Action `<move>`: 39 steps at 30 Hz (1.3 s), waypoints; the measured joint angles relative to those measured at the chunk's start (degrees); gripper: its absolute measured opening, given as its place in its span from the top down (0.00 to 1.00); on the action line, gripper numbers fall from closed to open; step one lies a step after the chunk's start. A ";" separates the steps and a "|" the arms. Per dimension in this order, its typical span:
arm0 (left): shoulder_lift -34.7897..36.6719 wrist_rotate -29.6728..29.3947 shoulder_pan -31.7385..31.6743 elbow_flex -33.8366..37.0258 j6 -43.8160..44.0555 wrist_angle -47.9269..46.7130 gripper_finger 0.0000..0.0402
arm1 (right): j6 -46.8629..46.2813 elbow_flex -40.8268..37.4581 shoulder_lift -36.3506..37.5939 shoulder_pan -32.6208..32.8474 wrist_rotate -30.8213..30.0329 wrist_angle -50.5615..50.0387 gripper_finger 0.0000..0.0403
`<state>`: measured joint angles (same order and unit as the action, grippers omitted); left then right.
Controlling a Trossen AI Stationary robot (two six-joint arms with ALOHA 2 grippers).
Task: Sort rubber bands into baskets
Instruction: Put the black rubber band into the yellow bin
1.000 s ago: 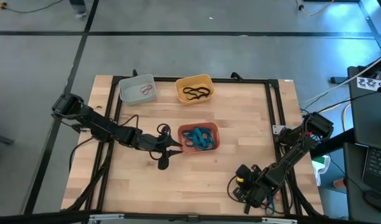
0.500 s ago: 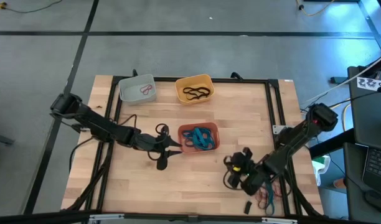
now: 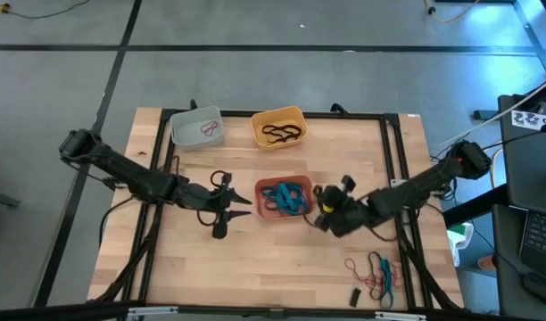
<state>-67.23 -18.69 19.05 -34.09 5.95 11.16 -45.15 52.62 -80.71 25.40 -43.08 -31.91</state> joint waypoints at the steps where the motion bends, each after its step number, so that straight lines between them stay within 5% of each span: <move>1: 0.97 -0.01 0.00 0.00 -0.64 -0.69 0.68 | 1.46 0.00 0.32 -1.56 -0.33 -0.03 0.99; 10: 8.70 0.01 -0.64 0.00 -6.09 -6.17 0.68 | 19.84 0.00 1.91 -16.28 1.22 7.10 0.99; 21: 14.17 -0.01 -6.10 0.00 -7.50 -10.69 0.68 | 45.36 0.00 1.77 -35.26 16.57 31.63 0.99; 33: 14.13 0.02 -8.07 4.73 -3.41 -4.13 0.68 | 50.35 0.02 -5.86 -50.18 34.28 52.79 0.99; 39: 13.95 0.01 -8.34 9.21 -1.87 5.08 0.68 | 49.62 0.02 -11.42 -52.52 36.10 54.65 0.99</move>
<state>-53.28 -18.68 10.70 -24.87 4.08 16.24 4.47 52.64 -92.13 -27.12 -6.98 22.74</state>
